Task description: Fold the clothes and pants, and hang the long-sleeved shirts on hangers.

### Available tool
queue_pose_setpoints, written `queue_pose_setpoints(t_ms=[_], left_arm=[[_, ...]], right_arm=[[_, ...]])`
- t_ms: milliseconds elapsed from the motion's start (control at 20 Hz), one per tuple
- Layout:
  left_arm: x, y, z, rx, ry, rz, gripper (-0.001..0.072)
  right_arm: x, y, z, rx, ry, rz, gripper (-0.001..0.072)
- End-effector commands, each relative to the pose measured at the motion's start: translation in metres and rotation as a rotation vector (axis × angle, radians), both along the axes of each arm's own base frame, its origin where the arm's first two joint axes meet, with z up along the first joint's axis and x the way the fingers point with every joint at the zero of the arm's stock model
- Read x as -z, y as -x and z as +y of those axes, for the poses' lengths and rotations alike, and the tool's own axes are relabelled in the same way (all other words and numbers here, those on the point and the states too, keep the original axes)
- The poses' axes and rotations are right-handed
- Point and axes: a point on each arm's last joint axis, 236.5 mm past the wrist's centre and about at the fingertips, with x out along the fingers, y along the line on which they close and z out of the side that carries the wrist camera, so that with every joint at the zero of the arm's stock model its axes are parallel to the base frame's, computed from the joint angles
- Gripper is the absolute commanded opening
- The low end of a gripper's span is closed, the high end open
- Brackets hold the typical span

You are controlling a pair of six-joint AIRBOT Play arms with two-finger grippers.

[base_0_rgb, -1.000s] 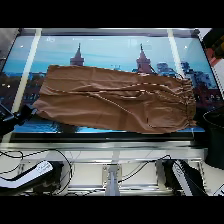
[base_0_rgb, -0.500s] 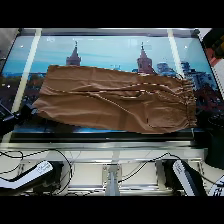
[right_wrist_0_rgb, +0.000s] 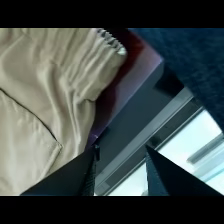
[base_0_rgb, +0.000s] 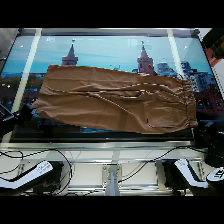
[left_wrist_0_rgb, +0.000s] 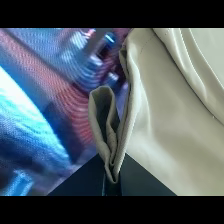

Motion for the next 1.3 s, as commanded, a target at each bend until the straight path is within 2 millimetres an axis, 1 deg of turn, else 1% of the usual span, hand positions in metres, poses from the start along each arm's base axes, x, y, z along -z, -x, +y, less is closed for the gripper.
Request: queue_pose_setpoints(t_ms=[0, 50, 200, 300, 500, 550, 650, 800, 850, 900, 1050, 1150, 1200, 1250], left_arm=[[0.0, 0.0, 0.0, 0.0, -0.002, -0.001, 0.0032], [0.0, 0.0, 0.0, 0.0, -0.002, -0.001, 0.0031], [0.0, 0.0, 0.0, 0.0, -0.001, -0.001, 0.0031], [0.0, 0.0, 0.0, 0.0, -0.001, -0.001, 0.0031], [-0.003, -0.003, 0.0, -0.015, 0.015, -0.016, 0.0032], [-0.005, -0.005, 0.0, -0.023, 0.023, -0.025, 0.0032], [-0.005, -0.005, 0.0, -0.026, 0.022, -0.026, 0.0032], [-0.005, -0.005, 0.0, -0.026, 0.023, -0.026, 0.0032], [-0.005, -0.005, 0.0, -0.026, 0.024, -0.026, 0.0032], [-0.005, -0.005, -0.001, -0.024, 0.026, -0.026, 0.0031], [-0.005, -0.005, -0.001, -0.024, 0.026, -0.026, 0.0031], [-0.006, -0.006, -0.001, -0.023, 0.027, -0.027, 0.0031], [-0.008, -0.006, -0.002, -0.02, 0.03, -0.03, 0.0031], [-0.012, -0.006, -0.003, -0.017, 0.025, -0.038, 0.0031]], right_arm=[[0.012, -0.013, 0.007, 0.025, -0.049, -0.109, 0.0437], [0.017, -0.019, 0.009, 0.055, -0.073, -0.134, 0.0495], [0.03, -0.03, 0.007, 0.132, -0.117, -0.178, 0.0484], [0.032, -0.04, 0.005, 0.143, -0.137, -0.219, 0.0484], [0.031, -0.056, -0.013, 0.22, -0.12, -0.294, 0.0485], [0.034, -0.058, -0.015, 0.224, -0.11, -0.292, 0.0484], [0.04, -0.064, -0.012, 0.185, -0.086, -0.274, 0.0445], [0.05, -0.076, -0.006, 0.136, -0.044, -0.247, 0.0444], [0.052, -0.081, -0.003, 0.119, -0.031, -0.24, 0.0394], [0.053, -0.084, -0.002, 0.111, -0.019, -0.237, 0.0321], [0.051, -0.089, -0.003, 0.126, -0.016, -0.247, 0.0297], [0.046, -0.092, -0.001, 0.13, -0.026, -0.264, 0.0039], [0.041, -0.094, 0.002, 0.124, -0.039, -0.28, 0.0023], [0.034, -0.097, 0.006, 0.105, -0.048, -0.296, 0.0023]])
